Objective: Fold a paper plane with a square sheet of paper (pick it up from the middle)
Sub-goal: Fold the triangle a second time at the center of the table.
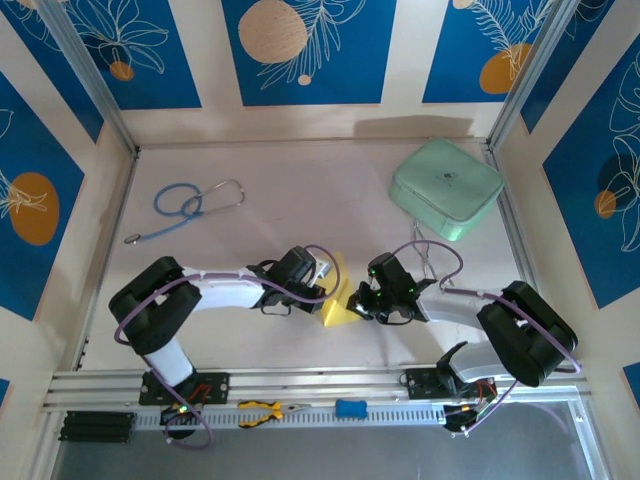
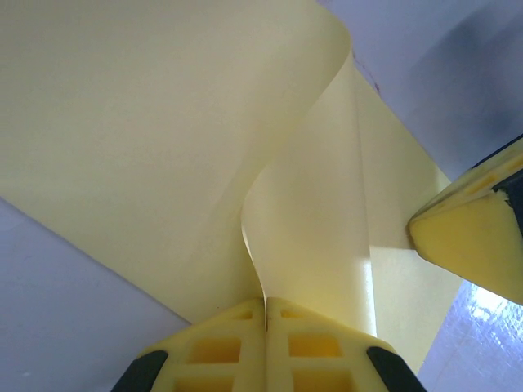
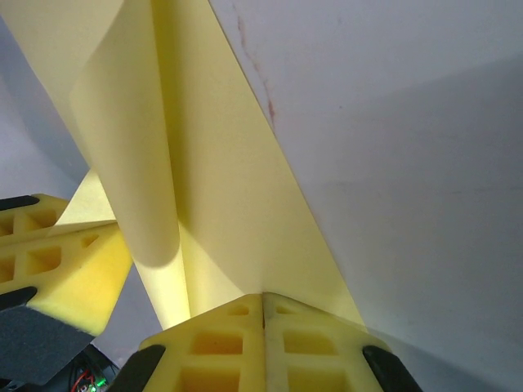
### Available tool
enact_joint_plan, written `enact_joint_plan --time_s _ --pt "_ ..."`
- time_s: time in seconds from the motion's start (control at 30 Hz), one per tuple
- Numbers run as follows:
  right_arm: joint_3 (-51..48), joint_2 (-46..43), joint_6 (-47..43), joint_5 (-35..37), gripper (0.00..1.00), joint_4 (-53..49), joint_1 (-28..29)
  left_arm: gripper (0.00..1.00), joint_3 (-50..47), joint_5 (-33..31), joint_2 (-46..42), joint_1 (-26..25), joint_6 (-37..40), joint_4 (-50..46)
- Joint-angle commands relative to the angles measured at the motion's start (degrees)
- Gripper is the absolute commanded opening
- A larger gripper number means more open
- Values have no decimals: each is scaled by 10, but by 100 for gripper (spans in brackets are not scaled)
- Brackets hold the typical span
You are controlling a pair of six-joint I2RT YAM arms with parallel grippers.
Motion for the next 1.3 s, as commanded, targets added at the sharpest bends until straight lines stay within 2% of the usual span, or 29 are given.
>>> enact_joint_plan --time_s 0.0,1.27 --pt "-4 15 2 17 0 -53 5 4 -2 -1 -10 6 14 5" --pt "-8 12 6 19 0 -56 6 5 7 -3 -11 6 30 3"
